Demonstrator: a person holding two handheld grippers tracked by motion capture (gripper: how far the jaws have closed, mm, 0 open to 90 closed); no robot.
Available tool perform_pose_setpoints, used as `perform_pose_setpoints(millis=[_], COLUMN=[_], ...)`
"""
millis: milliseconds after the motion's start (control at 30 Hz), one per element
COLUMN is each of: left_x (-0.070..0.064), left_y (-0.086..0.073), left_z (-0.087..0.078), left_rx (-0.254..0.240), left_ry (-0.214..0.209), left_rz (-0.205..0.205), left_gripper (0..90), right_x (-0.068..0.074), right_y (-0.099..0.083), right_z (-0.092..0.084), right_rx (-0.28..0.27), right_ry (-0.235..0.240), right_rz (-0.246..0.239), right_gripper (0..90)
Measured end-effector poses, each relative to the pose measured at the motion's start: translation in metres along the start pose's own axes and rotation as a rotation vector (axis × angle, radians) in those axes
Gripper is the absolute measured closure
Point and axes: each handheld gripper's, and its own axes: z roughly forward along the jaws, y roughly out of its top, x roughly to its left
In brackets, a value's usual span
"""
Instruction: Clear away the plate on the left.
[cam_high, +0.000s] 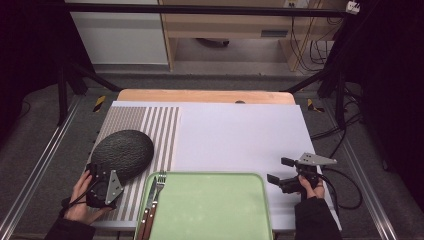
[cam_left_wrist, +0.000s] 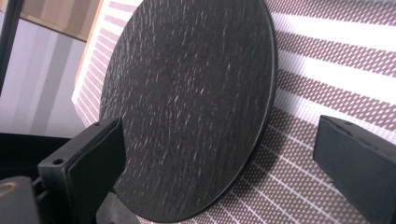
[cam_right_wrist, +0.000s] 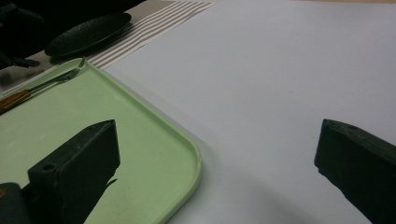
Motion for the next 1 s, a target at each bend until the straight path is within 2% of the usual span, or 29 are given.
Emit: perform_pose_setpoints(millis=[200, 300, 433, 700, 900, 1000], left_x=[0.0, 0.0, -0.003, -0.006, -0.01, -0.012], left_y=[-0.001, -0.001, 0.0, 0.002, 0.002, 0.001], left_z=[0.003, 0.005, 0.01, 0.015, 0.019, 0.02], left_rx=[0.025, 0.029, 0.038, 0.054, 0.064, 0.06], left_ry=[0.043, 0.051, 0.042, 0.073, 0.094, 0.097], left_rz=[0.034, 0.055, 0.08, 0.131, 0.175, 0.185], left_gripper=[5.9, 9.0, 15.9, 23.2, 35.7, 41.0], right_x=[0.0, 0.0, 0.0, 0.0, 0.0, 0.0], right_y=[0.0, 0.0, 0.0, 0.0, 0.0, 0.0], right_z=[0.0, -0.001, 0.0, -0.001, -0.001, -0.001], right_rx=[-0.008, -0.008, -0.008, -0.01, -0.011, -0.01], right_ry=[0.002, 0.001, 0.001, 0.002, 0.003, 0.003], right_rz=[-0.002, -0.001, -0.002, -0.001, -0.002, -0.002], right_gripper=[0.3, 0.3, 0.3, 0.3, 0.3, 0.3])
